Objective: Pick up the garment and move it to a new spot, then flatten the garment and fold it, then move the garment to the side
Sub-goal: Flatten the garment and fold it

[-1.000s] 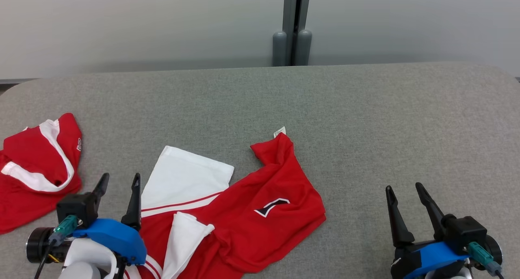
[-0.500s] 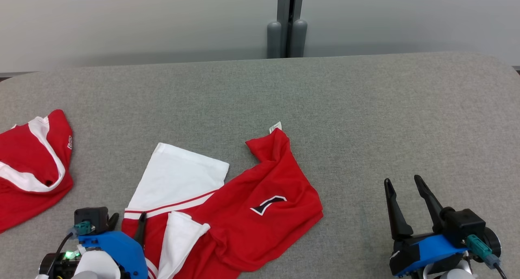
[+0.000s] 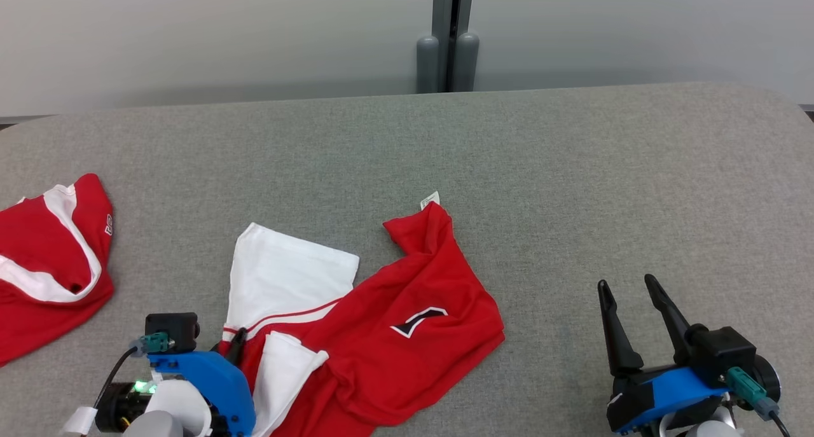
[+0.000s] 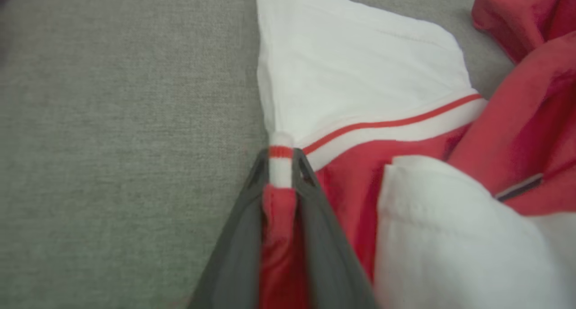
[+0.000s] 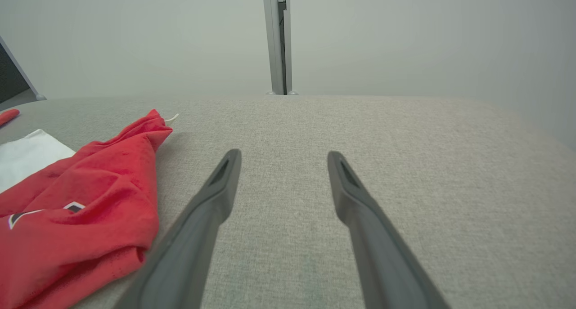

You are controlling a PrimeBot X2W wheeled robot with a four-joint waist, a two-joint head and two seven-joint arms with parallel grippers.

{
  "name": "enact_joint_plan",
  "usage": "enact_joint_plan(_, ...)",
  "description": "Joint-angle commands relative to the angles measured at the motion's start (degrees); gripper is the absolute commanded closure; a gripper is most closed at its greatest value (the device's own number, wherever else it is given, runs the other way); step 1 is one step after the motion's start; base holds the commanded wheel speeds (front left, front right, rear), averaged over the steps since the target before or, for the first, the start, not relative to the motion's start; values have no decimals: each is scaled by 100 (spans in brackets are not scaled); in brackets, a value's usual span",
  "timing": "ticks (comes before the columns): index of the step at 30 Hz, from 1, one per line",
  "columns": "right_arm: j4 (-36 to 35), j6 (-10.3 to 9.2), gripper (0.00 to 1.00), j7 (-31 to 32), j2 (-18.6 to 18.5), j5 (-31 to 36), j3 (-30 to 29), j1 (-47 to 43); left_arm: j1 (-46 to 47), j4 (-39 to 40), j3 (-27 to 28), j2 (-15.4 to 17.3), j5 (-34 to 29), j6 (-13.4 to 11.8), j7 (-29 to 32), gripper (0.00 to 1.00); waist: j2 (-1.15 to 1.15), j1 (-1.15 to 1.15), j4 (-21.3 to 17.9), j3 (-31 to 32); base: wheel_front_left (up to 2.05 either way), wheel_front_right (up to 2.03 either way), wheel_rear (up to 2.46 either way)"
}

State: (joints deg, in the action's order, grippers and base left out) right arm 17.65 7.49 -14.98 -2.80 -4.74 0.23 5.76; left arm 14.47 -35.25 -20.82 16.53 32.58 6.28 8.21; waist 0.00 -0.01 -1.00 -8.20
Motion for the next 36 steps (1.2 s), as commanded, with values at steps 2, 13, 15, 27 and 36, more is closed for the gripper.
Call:
enact_joint_plan(2,4,1,0,-30,-18,19,-6,103,293,-50,-7,61,-165,-41,-311,100,0,1,-9,-5,0,0,0)
enact_joint_plan(13,-130,1,0,-29,-41,93,-7,280,1982,-180,89,318,-465,1,-920,100,0,1,-147,-319,0,0,0)
enact_joint_plan(15,-124,1,0,-29,-49,95,1,323,2316,-324,116,391,-477,18,-952,100,0,1,-219,-418,0,0,0)
enact_joint_plan(27,-74,1,0,-27,-28,28,18,378,3038,-1581,49,442,-567,57,-1696,0,0,1,-380,-551,0,0,0)
enact_joint_plan(36,-62,1,0,-27,-20,-21,-55,221,2684,-1290,-113,460,-617,86,-2209,0,0,1,-154,-338,0,0,0)
